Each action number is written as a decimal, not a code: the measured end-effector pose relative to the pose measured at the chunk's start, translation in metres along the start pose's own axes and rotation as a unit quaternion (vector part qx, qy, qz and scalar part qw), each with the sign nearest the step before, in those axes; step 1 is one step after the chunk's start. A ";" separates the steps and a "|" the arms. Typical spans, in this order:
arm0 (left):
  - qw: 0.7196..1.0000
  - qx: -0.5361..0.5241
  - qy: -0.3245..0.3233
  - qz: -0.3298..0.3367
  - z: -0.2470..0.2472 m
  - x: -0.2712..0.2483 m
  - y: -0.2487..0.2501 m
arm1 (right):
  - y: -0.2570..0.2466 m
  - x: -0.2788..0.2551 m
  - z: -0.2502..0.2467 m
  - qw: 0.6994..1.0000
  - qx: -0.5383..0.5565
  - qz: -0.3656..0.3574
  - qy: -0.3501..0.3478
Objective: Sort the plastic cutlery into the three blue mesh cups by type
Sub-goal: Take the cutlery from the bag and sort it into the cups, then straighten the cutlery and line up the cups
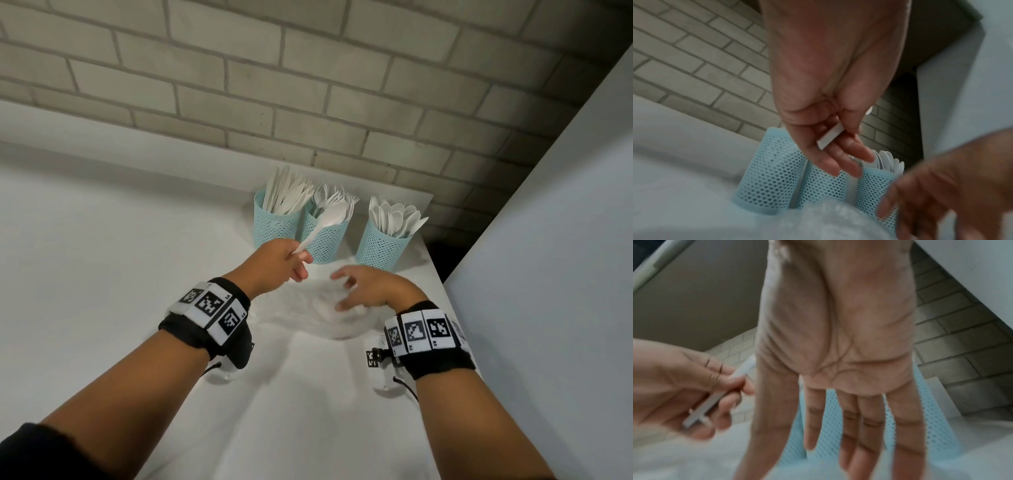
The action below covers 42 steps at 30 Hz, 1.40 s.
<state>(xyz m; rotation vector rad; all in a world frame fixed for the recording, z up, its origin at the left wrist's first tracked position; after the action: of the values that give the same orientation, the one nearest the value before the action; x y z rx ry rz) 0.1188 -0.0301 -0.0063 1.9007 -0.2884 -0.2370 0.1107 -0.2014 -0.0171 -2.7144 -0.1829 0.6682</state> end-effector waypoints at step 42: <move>0.963 0.075 0.258 -0.028 -0.053 0.066 -0.008 | -0.001 0.019 -0.117 0.870 -0.093 0.141 0.463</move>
<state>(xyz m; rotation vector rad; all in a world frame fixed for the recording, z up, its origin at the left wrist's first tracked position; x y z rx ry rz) 0.1984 -0.0013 0.0023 2.0442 0.1038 0.2532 0.1821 -0.2312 0.0723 -2.9286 0.4108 -0.6686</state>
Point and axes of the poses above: each hand's wrist, its own x-axis towards the middle knuckle, its own z-axis out of the palm, y = z × x, the point moved 5 cm from there along x, towards the middle knuckle, and after that the axes turned 6 degrees about -x, right-handed, at the moved point
